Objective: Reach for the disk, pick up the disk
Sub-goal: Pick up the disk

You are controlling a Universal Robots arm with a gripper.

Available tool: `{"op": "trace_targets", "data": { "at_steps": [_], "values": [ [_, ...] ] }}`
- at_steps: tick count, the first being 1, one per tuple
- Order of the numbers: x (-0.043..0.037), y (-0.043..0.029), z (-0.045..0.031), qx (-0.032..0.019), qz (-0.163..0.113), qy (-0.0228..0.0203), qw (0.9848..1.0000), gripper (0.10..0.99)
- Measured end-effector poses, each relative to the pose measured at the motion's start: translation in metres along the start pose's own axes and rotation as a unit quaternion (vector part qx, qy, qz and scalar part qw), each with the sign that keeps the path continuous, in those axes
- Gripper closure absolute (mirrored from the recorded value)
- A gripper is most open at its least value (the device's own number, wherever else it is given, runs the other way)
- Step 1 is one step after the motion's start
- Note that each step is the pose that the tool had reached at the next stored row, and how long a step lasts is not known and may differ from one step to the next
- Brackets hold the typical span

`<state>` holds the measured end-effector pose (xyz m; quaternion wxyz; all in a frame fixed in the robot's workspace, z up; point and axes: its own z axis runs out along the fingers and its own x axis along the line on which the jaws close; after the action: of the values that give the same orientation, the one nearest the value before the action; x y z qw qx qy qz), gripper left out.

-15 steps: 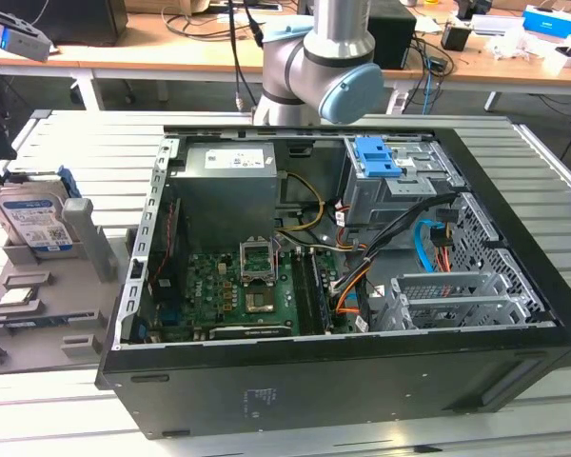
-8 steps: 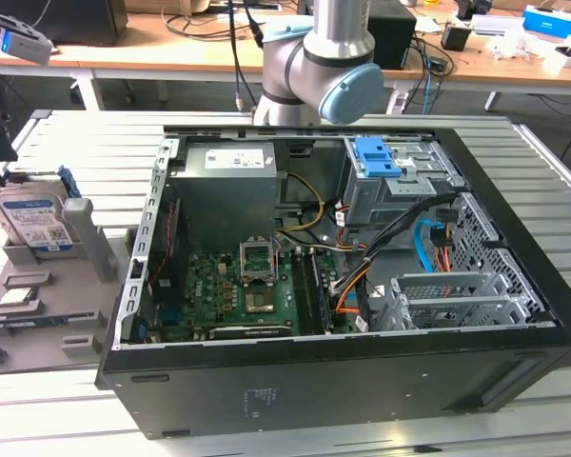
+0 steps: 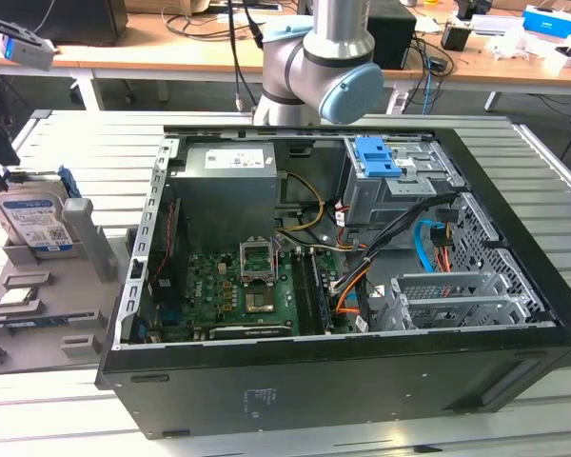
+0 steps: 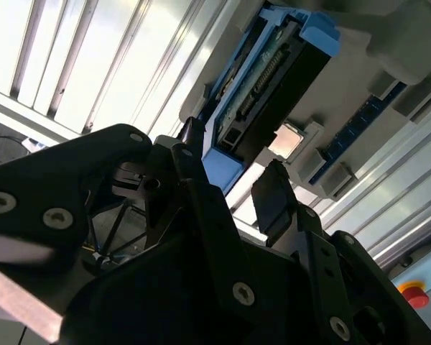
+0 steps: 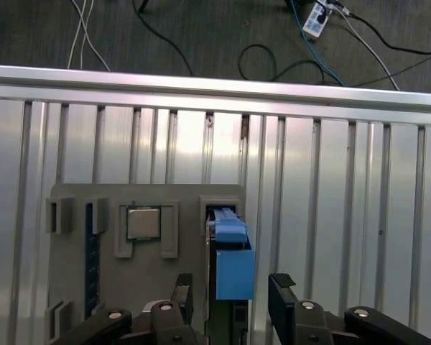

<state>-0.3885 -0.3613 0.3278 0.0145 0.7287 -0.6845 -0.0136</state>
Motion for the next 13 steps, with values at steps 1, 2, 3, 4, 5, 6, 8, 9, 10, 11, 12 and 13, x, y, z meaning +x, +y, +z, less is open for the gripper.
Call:
{"op": "trace_targets", "data": {
  "at_steps": [1,2,3,4,5,6,8,9,10,11,12,13],
  "values": [
    [0.0000,0.0000,0.0009,0.0000,0.000,0.0000,1.0000,0.545],
    [0.0000,-0.0001,0.0015,0.0000,0.000,0.0000,1.0000,0.545],
    [0.0000,0.0002,0.0028,0.0000,-0.001,0.0000,1.0000,0.545],
    [-0.0002,0.0014,0.0039,0.0000,-0.001,0.0001,1.0000,0.545],
    [-0.0002,0.0031,0.0051,0.0000,-0.003,0.0001,1.0000,0.545],
    [-0.0002,0.0037,0.0068,0.0001,-0.004,0.0001,1.0000,0.545],
    [-0.0003,0.0041,0.0117,0.0000,-0.009,0.0003,1.0000,0.545],
    [-0.0003,0.0043,0.0142,0.0000,-0.011,0.0004,0.9999,0.545],
    [-0.0003,0.0045,0.0159,-0.0001,-0.013,0.0005,0.9999,0.545],
    [-0.0003,0.0048,0.0184,0.0000,-0.016,0.0006,0.9999,0.545],
    [-0.0004,0.0050,0.0204,0.0000,-0.017,0.0007,0.9999,0.545],
    [-0.0003,0.0050,0.0220,0.0000,-0.017,0.0007,0.9998,0.545]
  ]
}}
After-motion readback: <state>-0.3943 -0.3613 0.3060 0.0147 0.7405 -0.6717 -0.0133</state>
